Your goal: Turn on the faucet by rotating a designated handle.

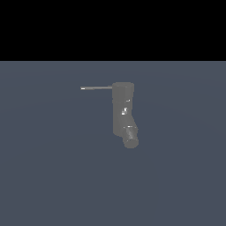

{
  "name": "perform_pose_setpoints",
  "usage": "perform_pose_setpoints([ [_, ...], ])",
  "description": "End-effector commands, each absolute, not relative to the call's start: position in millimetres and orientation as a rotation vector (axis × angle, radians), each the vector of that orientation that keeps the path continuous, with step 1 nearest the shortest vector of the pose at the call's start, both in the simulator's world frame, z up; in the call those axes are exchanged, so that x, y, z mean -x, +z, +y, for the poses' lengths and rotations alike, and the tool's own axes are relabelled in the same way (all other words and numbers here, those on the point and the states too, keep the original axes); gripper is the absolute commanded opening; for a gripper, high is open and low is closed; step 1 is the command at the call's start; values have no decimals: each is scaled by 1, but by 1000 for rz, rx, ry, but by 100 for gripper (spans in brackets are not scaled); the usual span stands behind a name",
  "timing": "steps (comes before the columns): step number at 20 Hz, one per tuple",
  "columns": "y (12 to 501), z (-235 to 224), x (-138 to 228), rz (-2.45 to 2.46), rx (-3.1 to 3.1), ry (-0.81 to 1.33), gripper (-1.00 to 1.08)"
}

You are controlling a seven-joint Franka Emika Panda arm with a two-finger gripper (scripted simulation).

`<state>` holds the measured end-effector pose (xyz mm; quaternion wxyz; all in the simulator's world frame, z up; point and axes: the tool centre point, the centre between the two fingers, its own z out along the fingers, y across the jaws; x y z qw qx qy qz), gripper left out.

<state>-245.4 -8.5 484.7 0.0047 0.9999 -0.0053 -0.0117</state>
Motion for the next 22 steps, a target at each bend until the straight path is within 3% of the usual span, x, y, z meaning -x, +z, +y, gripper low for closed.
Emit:
perform_pose_setpoints([
  [1, 485, -9, 245, -17, -3132, -37, -100],
  [22, 439, 35, 219, -381, -3111, -33, -100],
])
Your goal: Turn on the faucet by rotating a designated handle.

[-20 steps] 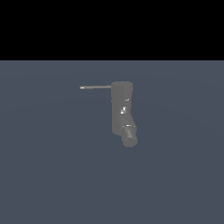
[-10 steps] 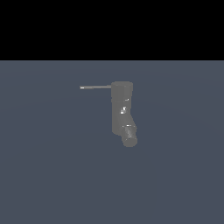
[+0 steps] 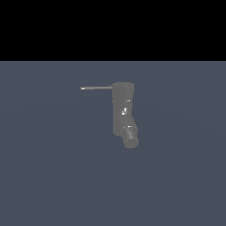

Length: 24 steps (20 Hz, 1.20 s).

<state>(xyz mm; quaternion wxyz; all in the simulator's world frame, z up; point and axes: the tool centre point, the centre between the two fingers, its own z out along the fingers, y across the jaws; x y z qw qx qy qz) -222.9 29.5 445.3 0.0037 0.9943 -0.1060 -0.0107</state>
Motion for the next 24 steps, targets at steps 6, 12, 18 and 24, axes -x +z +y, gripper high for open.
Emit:
perform_pose_setpoints([
  [6, 414, 56, 200, -580, -3083, -31, -100],
  [12, 388, 75, 178, -778, -3041, -29, -100],
  [18, 363, 91, 153, -972, -2987, -27, -100],
  [24, 338, 104, 127, -1160, -2922, -24, -100],
])
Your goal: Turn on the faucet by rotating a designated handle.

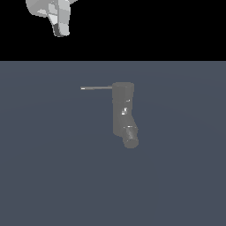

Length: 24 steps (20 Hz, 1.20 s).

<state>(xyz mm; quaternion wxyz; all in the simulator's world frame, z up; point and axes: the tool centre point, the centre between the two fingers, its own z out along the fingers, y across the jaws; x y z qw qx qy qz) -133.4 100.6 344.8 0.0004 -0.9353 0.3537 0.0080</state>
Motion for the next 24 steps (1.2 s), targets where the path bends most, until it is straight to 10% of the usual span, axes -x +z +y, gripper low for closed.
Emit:
perform_pose_setpoints([
  [1, 334, 105, 122, 1189, 2905, 24, -100],
  [24, 244, 114, 14, 1830, 2549, 9, -100],
])
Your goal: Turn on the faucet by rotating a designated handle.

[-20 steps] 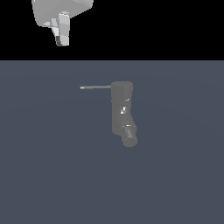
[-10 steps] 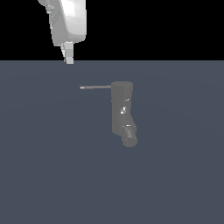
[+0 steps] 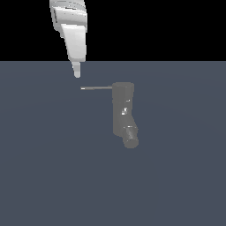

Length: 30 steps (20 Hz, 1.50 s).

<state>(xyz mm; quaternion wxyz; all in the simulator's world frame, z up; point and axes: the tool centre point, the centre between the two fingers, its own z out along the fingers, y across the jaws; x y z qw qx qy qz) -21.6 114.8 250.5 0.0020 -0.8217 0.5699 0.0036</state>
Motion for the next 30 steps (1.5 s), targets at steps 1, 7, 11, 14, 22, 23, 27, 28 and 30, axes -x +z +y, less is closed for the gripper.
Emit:
perform_pose_setpoints([
  [1, 240, 113, 9, 1857, 2530, 8, -100],
  [7, 220, 106, -15, 1992, 2428, 3, -100],
  [11, 210, 101, -28, 2059, 2373, 1, -100],
  [14, 205, 98, -35, 2094, 2343, 0, -100],
  [22, 201, 95, -40, 2123, 2316, 0, -100],
  [23, 201, 95, -40, 2122, 2317, 0, -100],
  [27, 201, 95, -40, 2122, 2317, 0, -100],
  [28, 201, 95, -37, 2122, 2317, 0, -100],
  [30, 201, 94, -31, 2122, 2317, 0, -100],
])
